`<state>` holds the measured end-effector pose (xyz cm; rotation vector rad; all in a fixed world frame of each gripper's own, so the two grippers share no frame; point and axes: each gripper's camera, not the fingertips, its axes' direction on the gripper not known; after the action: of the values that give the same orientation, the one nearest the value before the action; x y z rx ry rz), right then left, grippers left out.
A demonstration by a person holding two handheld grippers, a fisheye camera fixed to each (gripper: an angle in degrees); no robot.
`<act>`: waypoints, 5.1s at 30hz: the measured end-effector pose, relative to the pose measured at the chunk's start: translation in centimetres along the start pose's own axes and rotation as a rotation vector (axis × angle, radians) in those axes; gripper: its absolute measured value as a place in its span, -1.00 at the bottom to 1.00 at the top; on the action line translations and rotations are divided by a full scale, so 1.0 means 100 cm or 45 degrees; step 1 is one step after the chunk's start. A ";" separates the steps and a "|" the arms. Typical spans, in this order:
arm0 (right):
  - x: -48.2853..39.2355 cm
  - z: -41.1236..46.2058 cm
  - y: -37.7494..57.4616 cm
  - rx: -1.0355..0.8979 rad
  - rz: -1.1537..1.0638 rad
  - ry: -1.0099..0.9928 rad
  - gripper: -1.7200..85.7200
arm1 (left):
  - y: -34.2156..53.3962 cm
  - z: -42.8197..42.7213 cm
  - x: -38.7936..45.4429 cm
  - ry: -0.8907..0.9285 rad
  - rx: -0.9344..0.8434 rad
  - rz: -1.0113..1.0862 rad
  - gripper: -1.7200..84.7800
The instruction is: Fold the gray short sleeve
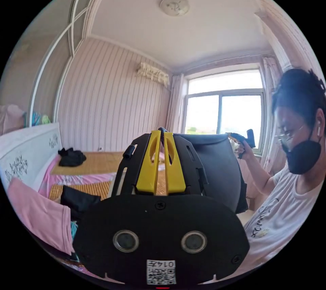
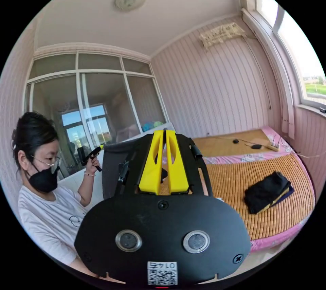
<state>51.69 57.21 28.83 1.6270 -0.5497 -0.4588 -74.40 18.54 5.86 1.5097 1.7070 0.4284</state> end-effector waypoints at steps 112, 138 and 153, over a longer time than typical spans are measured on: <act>0.247 0.885 0.214 -1.198 -0.350 0.692 -0.92 | 0.456 0.345 -0.501 -0.389 -1.139 -0.418 -0.83; 0.029 1.216 0.295 -1.573 -0.604 0.186 -0.69 | 0.472 0.365 -0.569 -0.150 -1.110 -0.548 -0.78; 0.095 1.167 0.236 -1.329 -0.291 0.115 -0.90 | 0.474 0.370 -0.570 -0.051 -0.948 -0.519 -0.87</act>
<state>-11.30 -43.85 37.80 0.6914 -0.0047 -0.6865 -17.06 -33.39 35.54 0.6170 1.5226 0.7050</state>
